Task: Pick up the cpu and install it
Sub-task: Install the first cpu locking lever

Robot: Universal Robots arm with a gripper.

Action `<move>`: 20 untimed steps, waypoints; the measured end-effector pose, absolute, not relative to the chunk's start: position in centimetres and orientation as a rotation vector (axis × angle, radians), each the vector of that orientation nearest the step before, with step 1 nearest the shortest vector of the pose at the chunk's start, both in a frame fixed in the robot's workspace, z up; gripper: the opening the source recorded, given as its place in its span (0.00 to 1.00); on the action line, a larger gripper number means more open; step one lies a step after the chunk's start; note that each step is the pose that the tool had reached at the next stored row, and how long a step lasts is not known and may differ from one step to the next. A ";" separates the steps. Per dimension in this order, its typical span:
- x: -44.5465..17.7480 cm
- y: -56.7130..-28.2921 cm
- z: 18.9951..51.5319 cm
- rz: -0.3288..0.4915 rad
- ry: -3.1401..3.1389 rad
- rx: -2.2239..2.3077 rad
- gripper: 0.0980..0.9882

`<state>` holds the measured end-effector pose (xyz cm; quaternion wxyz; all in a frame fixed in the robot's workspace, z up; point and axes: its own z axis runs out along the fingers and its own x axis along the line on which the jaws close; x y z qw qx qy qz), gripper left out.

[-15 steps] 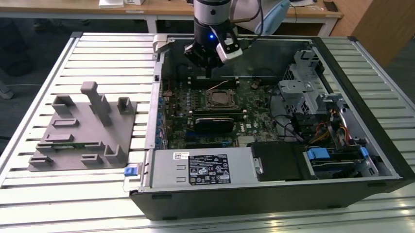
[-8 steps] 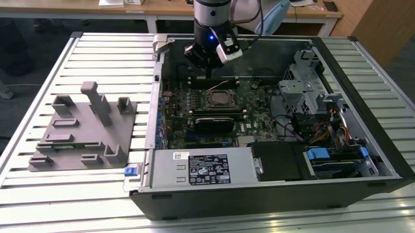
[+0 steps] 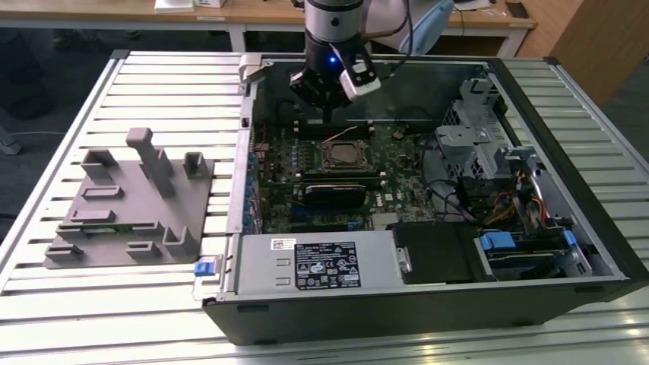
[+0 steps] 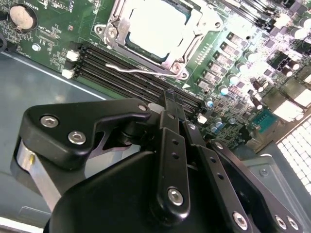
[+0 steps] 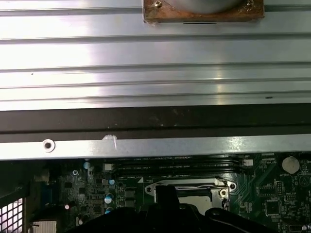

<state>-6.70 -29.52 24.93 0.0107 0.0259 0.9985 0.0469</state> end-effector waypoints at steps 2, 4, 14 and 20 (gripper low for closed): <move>-6.4 -29.5 24.9 0.147 3.116 0.081 0.02; -6.3 -29.5 24.8 0.162 3.115 0.081 0.02; -6.0 -29.5 24.4 0.177 3.115 0.070 0.02; -5.9 -29.5 24.3 0.178 3.115 0.070 0.02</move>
